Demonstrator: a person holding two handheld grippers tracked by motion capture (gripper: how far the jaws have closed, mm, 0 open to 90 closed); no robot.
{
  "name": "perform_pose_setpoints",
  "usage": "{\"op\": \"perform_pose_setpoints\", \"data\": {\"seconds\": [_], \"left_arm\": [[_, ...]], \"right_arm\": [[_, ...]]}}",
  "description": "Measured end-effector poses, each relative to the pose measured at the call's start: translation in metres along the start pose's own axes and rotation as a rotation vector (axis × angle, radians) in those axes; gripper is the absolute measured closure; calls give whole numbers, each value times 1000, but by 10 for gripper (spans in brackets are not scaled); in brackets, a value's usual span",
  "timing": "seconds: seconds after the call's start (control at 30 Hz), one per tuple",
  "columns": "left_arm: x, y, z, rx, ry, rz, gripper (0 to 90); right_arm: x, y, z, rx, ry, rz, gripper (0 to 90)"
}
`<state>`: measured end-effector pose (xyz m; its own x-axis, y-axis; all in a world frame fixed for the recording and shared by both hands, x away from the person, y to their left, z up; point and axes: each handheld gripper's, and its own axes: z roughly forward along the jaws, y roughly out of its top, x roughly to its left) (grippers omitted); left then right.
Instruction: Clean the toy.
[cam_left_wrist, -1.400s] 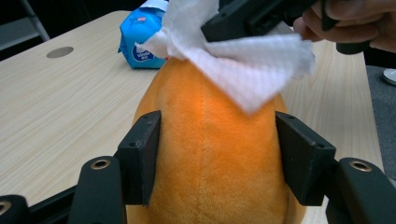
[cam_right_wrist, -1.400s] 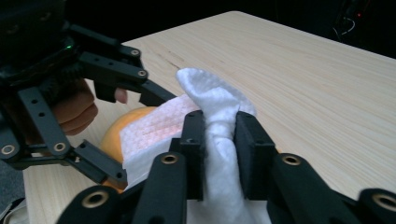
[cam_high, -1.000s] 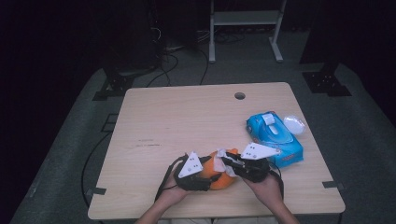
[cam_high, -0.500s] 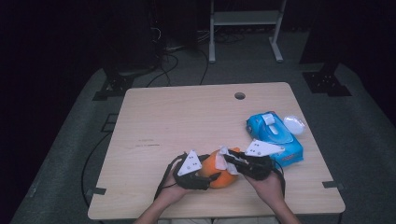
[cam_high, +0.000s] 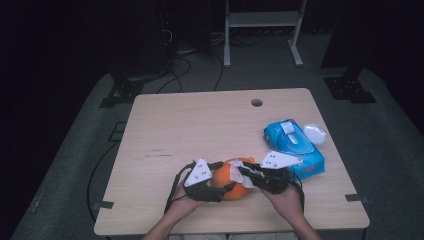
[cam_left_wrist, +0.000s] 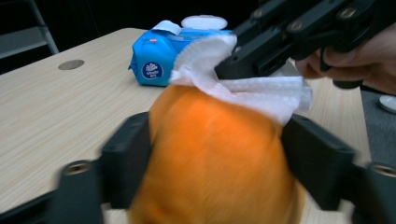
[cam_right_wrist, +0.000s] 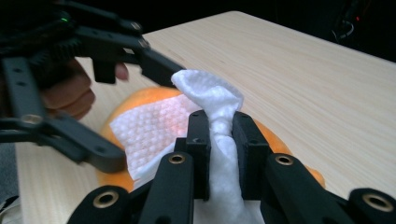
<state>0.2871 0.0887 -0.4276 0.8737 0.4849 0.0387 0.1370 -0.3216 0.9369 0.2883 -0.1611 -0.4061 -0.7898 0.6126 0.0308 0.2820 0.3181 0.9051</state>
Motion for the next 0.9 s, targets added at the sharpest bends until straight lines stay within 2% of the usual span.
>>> {"op": "perform_pose_setpoints", "data": {"seconds": [0.1,0.23,0.27,0.3,0.37,0.43,0.5,0.57,0.63,0.73,0.8,0.9], "left_arm": [[6,-5,1,13,-16,-39,89],[8,-11,9,60,-58,-59,78],[6,-12,10,67,-61,-43,125],[5,-11,9,69,-48,-22,197],[3,-7,5,72,-29,1,326],[0,-4,2,64,-3,19,382],[-2,1,0,64,8,29,406],[-4,4,-2,53,2,32,424],[-5,6,-5,46,2,35,441],[-5,8,-8,38,-6,33,448],[-4,6,-7,41,-20,31,444],[-1,5,-2,20,-21,1,315]], "right_arm": [[-10,-3,-3,-8,-20,31,778],[-18,-6,-7,-13,-33,65,777],[-18,-6,-7,-12,-38,63,777],[-17,-5,-7,-9,-39,70,777],[-13,-2,-8,-22,-41,55,777],[-8,2,-10,-42,-33,43,777],[0,8,-12,-68,13,34,777],[14,15,-10,-73,33,-16,777],[23,19,-9,-76,30,-56,776],[17,19,-11,-83,21,-36,777],[9,13,-9,-56,0,-10,776],[-2,2,-5,-38,8,41,777]]}}
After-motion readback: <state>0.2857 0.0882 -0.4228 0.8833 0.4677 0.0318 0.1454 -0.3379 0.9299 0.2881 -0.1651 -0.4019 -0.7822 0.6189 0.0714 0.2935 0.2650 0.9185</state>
